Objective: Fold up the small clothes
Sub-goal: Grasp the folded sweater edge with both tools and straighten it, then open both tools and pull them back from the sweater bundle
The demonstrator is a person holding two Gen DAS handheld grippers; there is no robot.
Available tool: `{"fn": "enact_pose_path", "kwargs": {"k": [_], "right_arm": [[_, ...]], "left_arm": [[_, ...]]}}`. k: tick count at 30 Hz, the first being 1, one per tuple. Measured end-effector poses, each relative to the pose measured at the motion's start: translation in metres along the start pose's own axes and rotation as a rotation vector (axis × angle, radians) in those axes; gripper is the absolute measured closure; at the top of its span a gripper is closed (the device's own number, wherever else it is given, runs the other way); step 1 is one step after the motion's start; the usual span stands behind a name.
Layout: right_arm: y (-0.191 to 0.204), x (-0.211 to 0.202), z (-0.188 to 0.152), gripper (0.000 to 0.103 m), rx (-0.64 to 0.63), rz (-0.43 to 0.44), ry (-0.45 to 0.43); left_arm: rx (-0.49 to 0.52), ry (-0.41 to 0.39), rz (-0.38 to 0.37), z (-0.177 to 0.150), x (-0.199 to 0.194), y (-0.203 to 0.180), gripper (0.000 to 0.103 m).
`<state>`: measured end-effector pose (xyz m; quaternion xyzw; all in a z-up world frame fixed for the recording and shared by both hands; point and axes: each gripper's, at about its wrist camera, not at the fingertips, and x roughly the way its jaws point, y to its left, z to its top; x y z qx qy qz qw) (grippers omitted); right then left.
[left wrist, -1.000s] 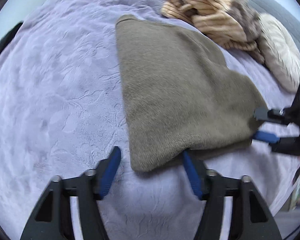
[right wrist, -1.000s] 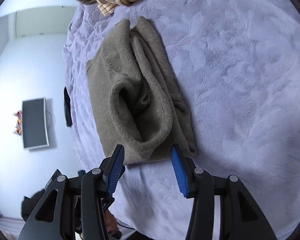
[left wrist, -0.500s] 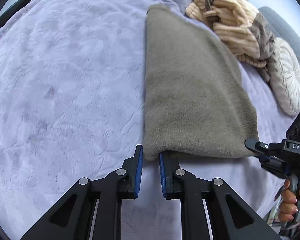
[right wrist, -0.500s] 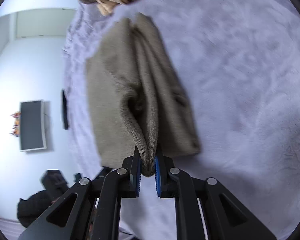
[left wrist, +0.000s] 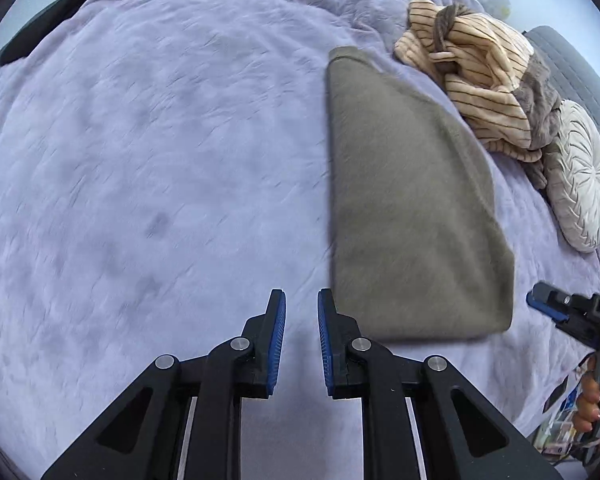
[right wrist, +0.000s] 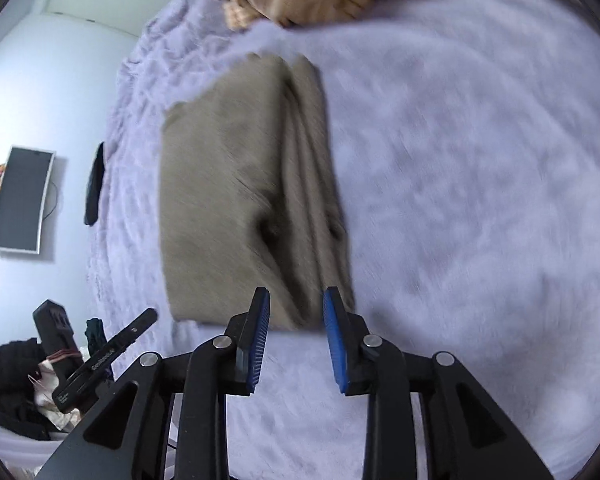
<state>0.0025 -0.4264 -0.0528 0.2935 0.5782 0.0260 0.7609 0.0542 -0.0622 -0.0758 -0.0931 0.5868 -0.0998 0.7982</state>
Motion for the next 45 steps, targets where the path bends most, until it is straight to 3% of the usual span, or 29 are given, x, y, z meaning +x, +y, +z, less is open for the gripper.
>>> {"fn": "enact_pose_path", "kwargs": {"k": [4, 7, 10, 12, 14, 15, 19, 20, 22, 24, 27, 34, 37, 40, 43, 45], "right_arm": [[0.032, 0.007, 0.039, 0.071, -0.078, 0.028, -0.033], [0.051, 0.025, 0.063, 0.071, -0.141, 0.026, -0.017], [0.059, 0.055, 0.078, 0.071, -0.193, -0.026, 0.038], [0.055, 0.072, 0.085, 0.075, -0.211, -0.115, 0.063], [0.04, 0.079, 0.09, 0.081, -0.192, -0.153, 0.054], [0.032, 0.078, 0.092, 0.082, -0.166, -0.142, 0.046], [0.01, 0.063, 0.092, 0.085, -0.08, -0.138, 0.026], [0.01, 0.06, 0.091, 0.074, -0.086, -0.148, 0.027], [0.011, 0.055, 0.086, 0.064, -0.12, -0.232, 0.038], [0.005, 0.048, 0.079, 0.064, -0.103, -0.205, 0.049], [-0.004, 0.037, 0.065, 0.061, -0.069, -0.184, 0.057], [-0.02, 0.026, 0.032, 0.057, 0.003, -0.159, 0.09], [-0.022, 0.021, 0.022, 0.046, 0.022, -0.151, 0.098], [-0.024, 0.015, 0.015, 0.044, 0.035, -0.14, 0.099], [-0.024, 0.011, 0.012, 0.04, 0.039, -0.137, 0.101], [-0.025, 0.008, 0.01, 0.035, 0.039, -0.138, 0.102]], "left_arm": [[0.061, 0.004, 0.008, 0.023, 0.017, -0.029, 0.085], [0.121, -0.013, 0.081, 0.027, 0.023, -0.045, 0.085], [0.131, -0.007, 0.1, 0.03, 0.029, -0.044, 0.085], [0.122, -0.001, 0.082, 0.03, 0.029, -0.04, 0.085], [0.123, -0.007, 0.1, 0.032, 0.029, -0.04, 0.061], [0.125, -0.017, 0.124, 0.031, 0.026, -0.038, 0.056], [0.1, -0.008, 0.104, 0.034, 0.021, -0.032, 0.055], [0.099, -0.005, 0.108, 0.034, 0.02, -0.032, 0.055], [0.096, 0.006, 0.106, 0.034, 0.019, -0.032, 0.055], [0.098, 0.013, 0.106, 0.034, 0.018, -0.034, 0.055], [0.112, 0.013, 0.125, 0.032, 0.016, -0.038, 0.04], [0.121, 0.046, 0.123, 0.027, 0.016, -0.042, 0.039], [0.123, 0.062, 0.119, 0.026, 0.015, -0.045, 0.039], [0.12, 0.068, 0.107, 0.024, 0.012, -0.048, 0.039], [0.108, 0.063, 0.113, 0.024, 0.01, -0.05, 0.001], [0.111, 0.054, 0.118, 0.023, 0.008, -0.052, 0.001]]}}
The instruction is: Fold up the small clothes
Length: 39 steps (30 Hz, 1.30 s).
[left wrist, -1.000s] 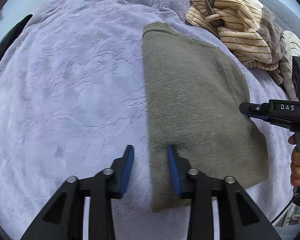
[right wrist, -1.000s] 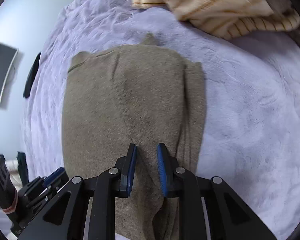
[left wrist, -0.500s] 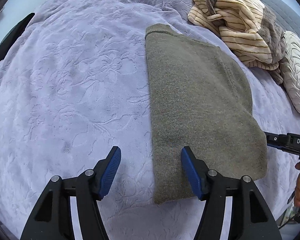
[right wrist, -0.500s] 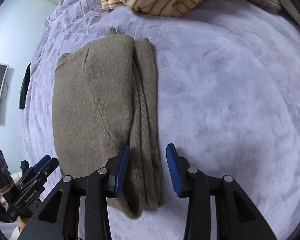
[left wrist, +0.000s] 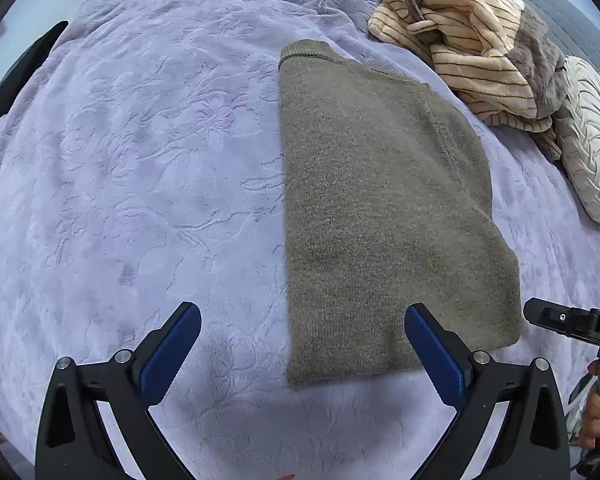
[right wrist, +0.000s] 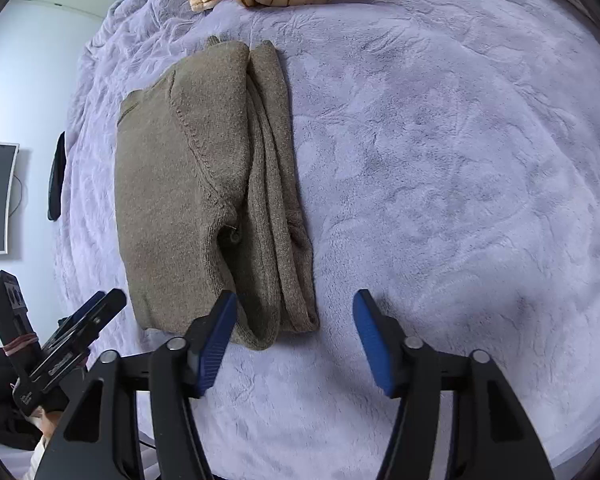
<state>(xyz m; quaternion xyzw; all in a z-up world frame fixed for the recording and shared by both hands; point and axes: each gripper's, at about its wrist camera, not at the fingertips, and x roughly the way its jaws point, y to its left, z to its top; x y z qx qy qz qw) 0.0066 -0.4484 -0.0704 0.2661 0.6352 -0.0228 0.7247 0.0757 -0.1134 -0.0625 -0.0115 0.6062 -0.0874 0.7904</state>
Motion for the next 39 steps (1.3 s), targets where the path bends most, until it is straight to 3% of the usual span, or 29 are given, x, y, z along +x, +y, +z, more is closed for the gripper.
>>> {"fn": "enact_pose_path", "kwargs": {"k": [3, 10, 12, 14, 28, 34, 39], "right_arm": [[0.001, -0.002, 0.001, 0.035, -0.009, -0.001, -0.002], [0.009, -0.002, 0.004, 0.021, -0.038, 0.006, -0.008], [0.013, -0.003, 0.006, 0.015, -0.049, 0.01, -0.015], [0.016, -0.003, 0.007, 0.0, -0.059, 0.023, -0.018], [0.025, 0.0, 0.014, 0.0, -0.113, 0.011, 0.004], [0.023, -0.001, 0.018, 0.0, -0.113, 0.001, 0.0], [0.024, 0.0, 0.023, 0.0, -0.125, -0.008, 0.001]], "left_arm": [[0.002, 0.015, 0.007, -0.001, 0.002, -0.002, 0.001], [0.011, 0.043, 0.047, -0.003, 0.007, -0.003, 0.001], [0.011, 0.046, 0.047, -0.003, 0.008, -0.003, 0.001], [0.01, 0.049, 0.046, -0.004, 0.009, -0.003, 0.001], [0.033, 0.077, 0.049, -0.004, 0.018, -0.008, 0.001], [0.027, 0.11, -0.001, -0.003, 0.024, -0.008, 0.001], [0.01, 0.093, -0.064, 0.001, 0.02, -0.004, 0.001]]}}
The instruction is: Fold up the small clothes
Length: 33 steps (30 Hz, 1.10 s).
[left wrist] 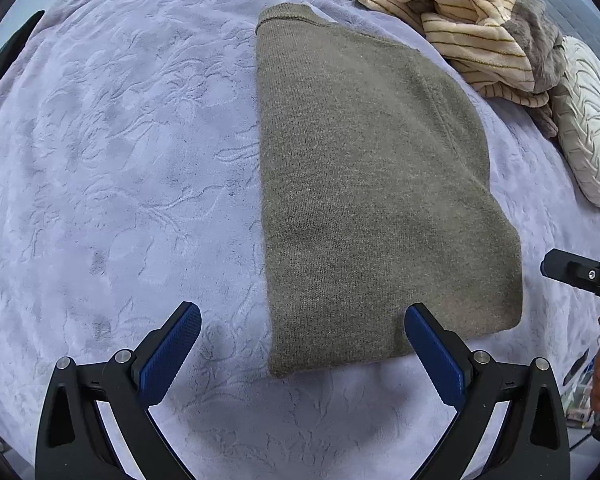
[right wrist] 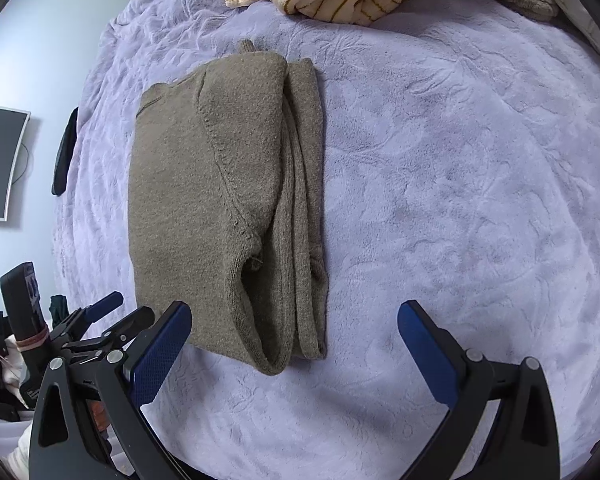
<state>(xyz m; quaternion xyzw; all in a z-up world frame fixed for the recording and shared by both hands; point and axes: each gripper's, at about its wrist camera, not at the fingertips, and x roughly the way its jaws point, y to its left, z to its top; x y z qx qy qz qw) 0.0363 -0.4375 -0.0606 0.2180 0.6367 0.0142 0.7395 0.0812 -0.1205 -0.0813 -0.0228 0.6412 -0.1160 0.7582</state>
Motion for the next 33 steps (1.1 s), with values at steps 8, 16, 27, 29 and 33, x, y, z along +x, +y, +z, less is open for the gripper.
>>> {"fn": "enact_pose_path", "kwargs": {"k": [8, 16, 27, 29, 33], "right_arm": [[0.0, 0.009, 0.031, 0.0, -0.037, 0.054, -0.006], [-0.006, 0.039, 0.079, 0.0, -0.039, 0.178, -0.007], [0.011, 0.069, 0.127, 0.0, -0.068, 0.342, 0.031], [0.021, 0.07, 0.132, 0.0, -0.103, 0.35, 0.029], [0.017, 0.087, 0.134, 0.0, -0.101, 0.341, 0.052]], "left_arm": [[-0.05, -0.051, -0.163, 0.02, -0.003, 0.019, 0.001], [-0.071, -0.051, -0.276, 0.038, 0.024, 0.025, 0.001], [-0.012, -0.08, -0.296, 0.057, 0.038, -0.002, 0.001], [0.01, -0.082, -0.275, 0.059, 0.042, -0.008, 0.001], [0.014, -0.02, -0.257, 0.056, 0.061, -0.011, 0.001]]}}
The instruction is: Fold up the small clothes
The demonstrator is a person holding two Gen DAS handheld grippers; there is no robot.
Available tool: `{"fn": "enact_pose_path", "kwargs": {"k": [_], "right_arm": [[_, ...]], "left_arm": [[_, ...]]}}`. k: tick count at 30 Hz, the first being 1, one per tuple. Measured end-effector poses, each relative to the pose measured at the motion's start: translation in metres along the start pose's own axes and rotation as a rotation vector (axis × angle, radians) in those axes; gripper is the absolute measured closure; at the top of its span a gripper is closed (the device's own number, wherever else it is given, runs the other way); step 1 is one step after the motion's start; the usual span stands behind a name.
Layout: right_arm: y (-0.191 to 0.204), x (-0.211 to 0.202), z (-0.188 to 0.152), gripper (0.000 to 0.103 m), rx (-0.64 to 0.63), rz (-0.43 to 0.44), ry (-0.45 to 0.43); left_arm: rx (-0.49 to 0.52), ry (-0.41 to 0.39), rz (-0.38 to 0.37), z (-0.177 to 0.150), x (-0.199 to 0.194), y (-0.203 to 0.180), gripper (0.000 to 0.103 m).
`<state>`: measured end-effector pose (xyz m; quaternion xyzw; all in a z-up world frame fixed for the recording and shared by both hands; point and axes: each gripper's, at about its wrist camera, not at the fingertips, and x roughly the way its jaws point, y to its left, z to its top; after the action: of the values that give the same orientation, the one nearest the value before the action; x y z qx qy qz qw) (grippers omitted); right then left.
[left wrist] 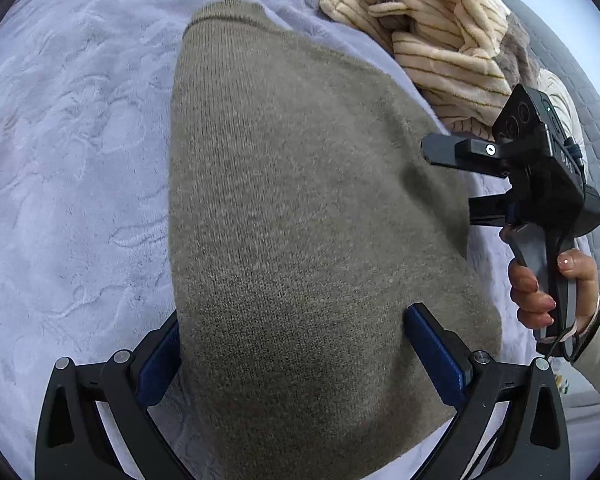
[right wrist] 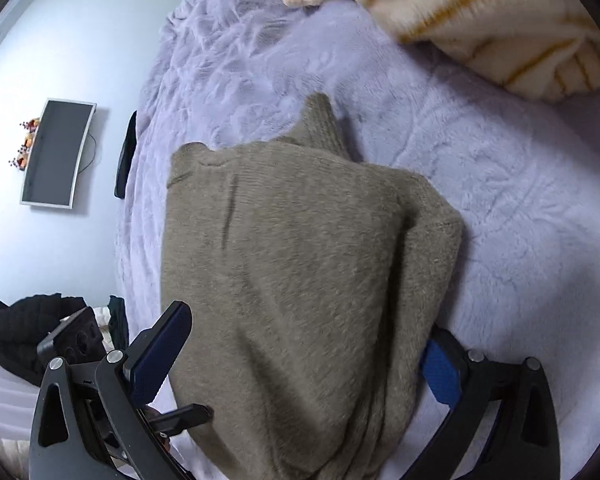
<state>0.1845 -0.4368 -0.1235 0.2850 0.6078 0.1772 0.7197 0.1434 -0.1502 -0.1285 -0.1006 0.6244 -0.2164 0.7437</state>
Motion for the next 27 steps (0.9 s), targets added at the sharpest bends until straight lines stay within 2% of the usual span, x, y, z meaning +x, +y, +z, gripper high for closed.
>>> {"fn": "enact_pose_path", "kwargs": {"k": [4, 9, 11, 12, 14, 16, 17, 20, 27], "right_arm": [[-0.012, 0.007, 0.002, 0.0, 0.058, 0.019, -0.001], [-0.007, 0.011, 0.005, 0.004, 0.083, -0.038, 0.017], [-0.007, 0.009, 0.004, 0.021, 0.102, -0.07, 0.017], [-0.008, 0.006, 0.003, 0.024, 0.117, -0.077, 0.016], [-0.011, 0.0, 0.0, 0.045, 0.147, -0.042, 0.007], [-0.013, -0.005, -0.003, 0.056, 0.159, -0.008, 0.001], [-0.012, -0.007, -0.005, 0.058, 0.161, 0.006, -0.004], [-0.007, -0.011, -0.009, 0.06, 0.168, 0.04, -0.023], [0.012, -0.023, -0.023, 0.061, 0.174, 0.111, -0.055]], "left_arm": [[0.001, 0.019, 0.005, 0.001, 0.009, -0.003, 0.001], [0.0, 0.037, 0.023, 0.008, 0.012, -0.011, 0.001], [0.013, 0.02, 0.053, 0.007, 0.009, -0.018, 0.005], [0.019, 0.01, 0.069, 0.007, 0.007, -0.022, 0.007], [0.018, -0.011, 0.098, 0.007, 0.001, -0.028, 0.021], [0.011, -0.026, 0.107, 0.006, -0.005, -0.031, 0.03], [0.011, -0.032, 0.11, 0.006, -0.008, -0.032, 0.036], [0.027, -0.043, 0.121, 0.006, -0.017, -0.037, 0.045], [0.073, -0.062, 0.134, -0.01, -0.044, -0.034, 0.048]]}}
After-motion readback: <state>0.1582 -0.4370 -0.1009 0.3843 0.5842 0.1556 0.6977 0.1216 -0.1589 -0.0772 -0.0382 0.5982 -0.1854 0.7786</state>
